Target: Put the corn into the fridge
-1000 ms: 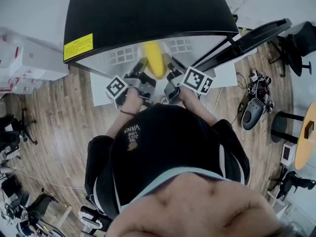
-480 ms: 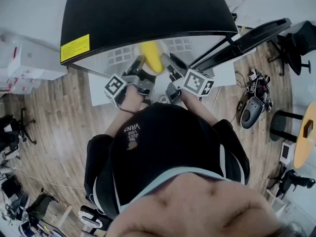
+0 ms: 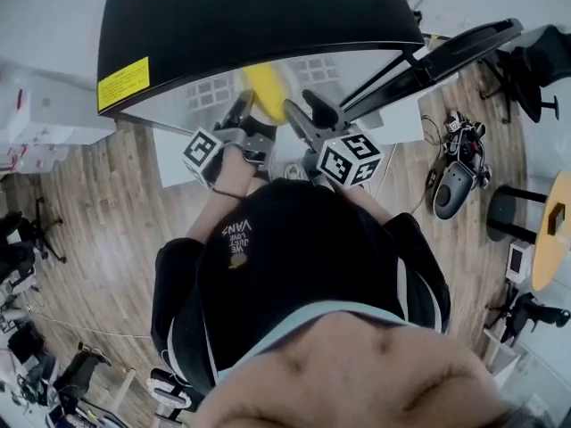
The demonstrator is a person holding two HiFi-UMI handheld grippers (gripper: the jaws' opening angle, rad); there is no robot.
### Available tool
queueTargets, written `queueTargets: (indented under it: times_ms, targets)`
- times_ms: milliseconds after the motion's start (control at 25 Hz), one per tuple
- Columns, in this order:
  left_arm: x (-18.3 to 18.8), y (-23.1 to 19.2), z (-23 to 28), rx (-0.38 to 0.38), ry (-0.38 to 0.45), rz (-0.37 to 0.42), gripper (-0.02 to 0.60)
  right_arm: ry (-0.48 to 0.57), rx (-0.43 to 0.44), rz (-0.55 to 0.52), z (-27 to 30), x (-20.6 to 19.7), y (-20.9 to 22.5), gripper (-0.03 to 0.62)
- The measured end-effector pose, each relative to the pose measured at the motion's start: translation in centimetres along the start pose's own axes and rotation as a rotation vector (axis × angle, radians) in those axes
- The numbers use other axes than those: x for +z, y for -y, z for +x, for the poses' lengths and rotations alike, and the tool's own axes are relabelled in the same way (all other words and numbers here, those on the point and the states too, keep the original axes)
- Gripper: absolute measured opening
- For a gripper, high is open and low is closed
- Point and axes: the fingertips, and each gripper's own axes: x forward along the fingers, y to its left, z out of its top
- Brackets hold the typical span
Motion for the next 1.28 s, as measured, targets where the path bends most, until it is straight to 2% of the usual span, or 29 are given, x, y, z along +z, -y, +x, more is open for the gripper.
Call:
queueTargets:
  times_ms: [240,520,800,1280]
  targets:
    - [-0.1,0.2,0.0,-0.013,-0.012,0.011,0.063,0.0,-0.023,-0.083,-1.1,-0.7,-0.7,0.199]
    - [0.0,0.0,0.2,-0.015,-0.017,0.016,0.063,-0.059,-0.056,-0.205,-2.2,-2.7,-1.6,0.213]
    - [-0.1,0.1,0.2,-0.024,-0.03,0.015,0.063,-0.088,-0.104,-0.382,-2.3,-3.9,-2.3,0.213]
    - [-0.2,0.2,0.3,-0.053,-0.057,0.026,0.066,-0.101,-0.143,-0.419,-1.6,-4.6,-2.5,0.213]
